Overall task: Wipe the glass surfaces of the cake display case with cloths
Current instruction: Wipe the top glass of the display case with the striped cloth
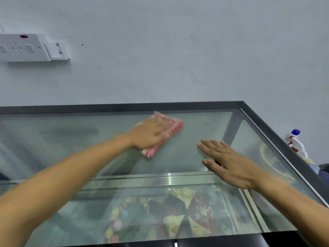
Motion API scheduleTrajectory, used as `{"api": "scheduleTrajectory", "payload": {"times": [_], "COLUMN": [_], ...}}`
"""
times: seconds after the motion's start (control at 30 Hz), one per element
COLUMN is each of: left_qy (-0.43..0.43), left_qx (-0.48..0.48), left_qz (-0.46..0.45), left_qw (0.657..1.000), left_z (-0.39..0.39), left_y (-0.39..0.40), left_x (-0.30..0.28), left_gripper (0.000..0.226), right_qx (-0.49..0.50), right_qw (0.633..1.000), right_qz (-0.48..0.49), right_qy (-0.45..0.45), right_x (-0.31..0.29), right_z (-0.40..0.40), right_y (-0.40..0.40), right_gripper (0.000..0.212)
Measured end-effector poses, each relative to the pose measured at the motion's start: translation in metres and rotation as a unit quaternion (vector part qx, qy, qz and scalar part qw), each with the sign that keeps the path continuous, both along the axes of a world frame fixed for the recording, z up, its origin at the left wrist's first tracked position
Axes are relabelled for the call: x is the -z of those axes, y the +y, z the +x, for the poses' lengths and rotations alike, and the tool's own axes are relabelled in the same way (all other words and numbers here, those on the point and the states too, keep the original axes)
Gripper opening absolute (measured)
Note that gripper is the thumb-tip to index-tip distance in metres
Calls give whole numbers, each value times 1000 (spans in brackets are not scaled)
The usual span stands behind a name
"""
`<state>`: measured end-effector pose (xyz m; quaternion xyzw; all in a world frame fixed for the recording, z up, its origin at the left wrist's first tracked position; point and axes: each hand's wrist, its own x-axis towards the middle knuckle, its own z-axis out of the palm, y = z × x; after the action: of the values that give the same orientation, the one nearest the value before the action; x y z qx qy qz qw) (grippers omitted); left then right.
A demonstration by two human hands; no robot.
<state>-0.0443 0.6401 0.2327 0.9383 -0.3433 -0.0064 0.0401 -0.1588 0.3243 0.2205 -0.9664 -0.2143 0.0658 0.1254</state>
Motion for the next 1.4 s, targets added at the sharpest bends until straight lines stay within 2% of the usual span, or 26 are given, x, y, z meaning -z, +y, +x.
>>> {"api": "scheduleTrajectory", "payload": {"times": [0.1, 0.17, 0.27, 0.37, 0.43, 0.5, 0.57, 0.67, 0.77, 0.83, 0.93, 1.0, 1.07, 1.13, 1.27, 1.33, 1.4], "left_qy": [-4, 22, 26, 22, 22, -12, -15, 7, 46, 68, 60, 48, 42, 43, 49, 39, 28], "left_qx": [162, 159, 17, -213, -273, -235, -118, 8, 42, 25, -78, -171, -255, -303, -309, -242, -122], "left_qz": [20, -12, -32, 3, 5, -1, 0, 14, -39, -49, -3, 4, -4, -10, -18, -18, -15], "left_qw": [987, 987, 999, 977, 962, 972, 993, 1000, 997, 996, 995, 984, 966, 952, 950, 969, 992], "left_z": [-85, -86, -13, 56, 76, 80, 45, -44, -130, -142, -87, -28, 24, 66, 108, 110, 83], "left_y": [0, 39, 106, 123, 99, 55, -9, -68, -47, -13, 38, 70, 86, 82, 17, -40, -107], "left_x": [18, 15, 10, 11, 12, 8, 4, 13, 12, 10, 11, 16, 19, 26, 20, 20, 15], "left_gripper": [59, 56, 52, 46, 66, 77, 69, 55, 56, 58, 82, 98, 97, 93, 84, 72, 75], "right_qx": [56, 47, 35, 41, 42, 41, 36, 32, 36, 29, 23, 31, 46, 65, 67, 66, 80], "right_qw": [997, 999, 999, 999, 999, 999, 999, 999, 999, 1000, 999, 995, 992, 996, 997, 997, 991], "right_qz": [46, 23, -3, -3, -7, -10, -14, -14, 1, 0, -21, -81, -100, -53, -9, 22, 80], "right_qy": [-9, -2, -14, -16, -14, -14, -11, -10, -11, -8, -9, -49, -67, -40, -29, -42, -69], "right_x": [2, 4, 8, 8, 7, 6, 4, 2, 1, 1, -1, -1, 0, 3, 6, 8, 8], "right_z": [8, 9, 9, 9, 8, 8, 7, 7, 6, 6, 6, 4, 2, 1, 1, 2, 2], "right_y": [-25, -27, -25, -24, -23, -23, -24, -24, -25, -26, -27, -28, -27, -25, -28, -29, -31], "right_gripper": [78, 81, 83, 75, 71, 69, 68, 69, 68, 66, 67, 67, 66, 66, 65, 65, 57]}}
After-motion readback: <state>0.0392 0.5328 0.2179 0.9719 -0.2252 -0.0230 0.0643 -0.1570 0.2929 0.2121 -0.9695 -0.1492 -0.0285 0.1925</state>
